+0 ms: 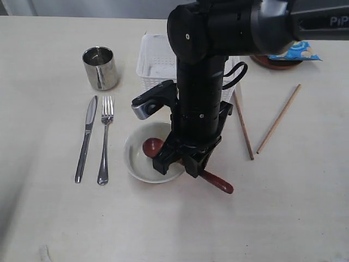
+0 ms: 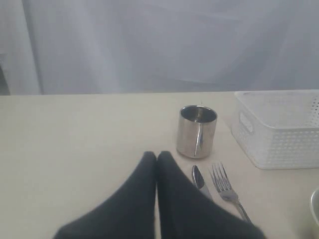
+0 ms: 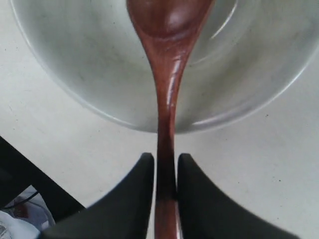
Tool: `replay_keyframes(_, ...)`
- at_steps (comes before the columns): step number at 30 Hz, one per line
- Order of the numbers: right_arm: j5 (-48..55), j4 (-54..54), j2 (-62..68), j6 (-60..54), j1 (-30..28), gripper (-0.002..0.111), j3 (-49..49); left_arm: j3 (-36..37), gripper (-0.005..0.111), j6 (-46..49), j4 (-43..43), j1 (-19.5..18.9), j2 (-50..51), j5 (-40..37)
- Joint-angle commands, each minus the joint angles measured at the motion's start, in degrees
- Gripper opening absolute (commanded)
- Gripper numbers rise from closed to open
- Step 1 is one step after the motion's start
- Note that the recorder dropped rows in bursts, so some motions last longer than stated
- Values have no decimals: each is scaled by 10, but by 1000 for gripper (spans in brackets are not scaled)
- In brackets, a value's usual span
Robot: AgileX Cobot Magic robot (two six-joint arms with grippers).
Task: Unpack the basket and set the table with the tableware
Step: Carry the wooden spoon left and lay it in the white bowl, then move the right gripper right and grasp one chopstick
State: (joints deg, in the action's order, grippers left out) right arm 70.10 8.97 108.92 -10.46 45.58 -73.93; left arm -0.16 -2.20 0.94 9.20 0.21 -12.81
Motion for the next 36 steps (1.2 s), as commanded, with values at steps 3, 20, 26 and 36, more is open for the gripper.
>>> replay_keyframes(3,-1,-4,-2,1,0,39,-54,2,0,0,2,1,-2,6)
replay_keyframes(20,-1,-131,-63,100,-206,32,-78,2,0,0,2,1,-2,6)
replay_keyframes(26,-114,-53,-42,75,-268,32,21,2,0,0,2,1,-2,6)
replay_keyframes(36,-288,-39,-6,82,-268,32,121,2,0,0,2,1,-2,6)
